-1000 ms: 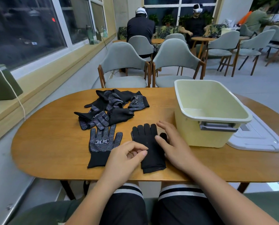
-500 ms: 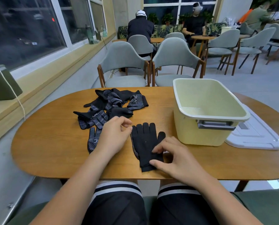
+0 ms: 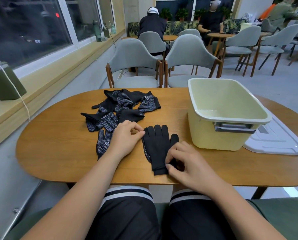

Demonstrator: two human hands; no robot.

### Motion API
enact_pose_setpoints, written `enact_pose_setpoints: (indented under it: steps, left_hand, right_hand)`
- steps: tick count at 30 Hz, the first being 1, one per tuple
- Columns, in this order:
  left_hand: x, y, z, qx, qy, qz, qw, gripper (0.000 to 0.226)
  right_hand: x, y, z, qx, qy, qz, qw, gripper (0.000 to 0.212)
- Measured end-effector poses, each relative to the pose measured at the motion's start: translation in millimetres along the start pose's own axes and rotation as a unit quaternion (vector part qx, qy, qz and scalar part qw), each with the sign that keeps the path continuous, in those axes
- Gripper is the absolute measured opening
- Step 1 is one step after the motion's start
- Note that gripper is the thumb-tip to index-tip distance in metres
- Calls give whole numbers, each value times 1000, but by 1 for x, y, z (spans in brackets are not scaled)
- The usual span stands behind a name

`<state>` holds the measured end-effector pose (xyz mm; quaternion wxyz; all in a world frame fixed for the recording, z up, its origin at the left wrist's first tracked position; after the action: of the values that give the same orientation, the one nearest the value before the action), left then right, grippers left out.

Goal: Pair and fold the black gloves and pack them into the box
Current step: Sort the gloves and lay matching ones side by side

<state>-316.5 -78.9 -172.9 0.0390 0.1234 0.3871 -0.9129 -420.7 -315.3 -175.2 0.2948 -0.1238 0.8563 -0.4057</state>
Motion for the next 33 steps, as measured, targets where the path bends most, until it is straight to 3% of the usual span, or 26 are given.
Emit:
enact_pose_setpoints:
  steps: [6,24,27,30,33]
  left_hand:
    - [0,-4,-4,57,-7,32,998,10]
    - [-4,2,-10,23,-14,17,999,12]
    - [-2,-3,-4,36,1,39,999,25]
    - [5,-9,13,-22,56,30,998,26]
    - [21,-14,38,-28,113,-41,992,16]
  right_hand:
    - [-2,-4,4,-7,-7,44,999,11]
    - [-6,6,2,67,-29,-2,997,23]
    - [-8,6,3,57,-20,-5,998,21]
    - [-7,5,5,23,-8,-4,1000,20]
    - [-7,4,6,13,-8,7,1000,23]
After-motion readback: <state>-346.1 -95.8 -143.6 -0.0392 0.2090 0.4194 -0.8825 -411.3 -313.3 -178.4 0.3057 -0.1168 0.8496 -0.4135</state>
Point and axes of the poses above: each hand's wrist, its own x-axis away from the middle knuckle, its own y-axis out of the palm, z = x × y, the point moved 5 cm from there along -x, towards the middle knuckle, and after that the axes turned 1 degree about z, right-handed, at the moved point
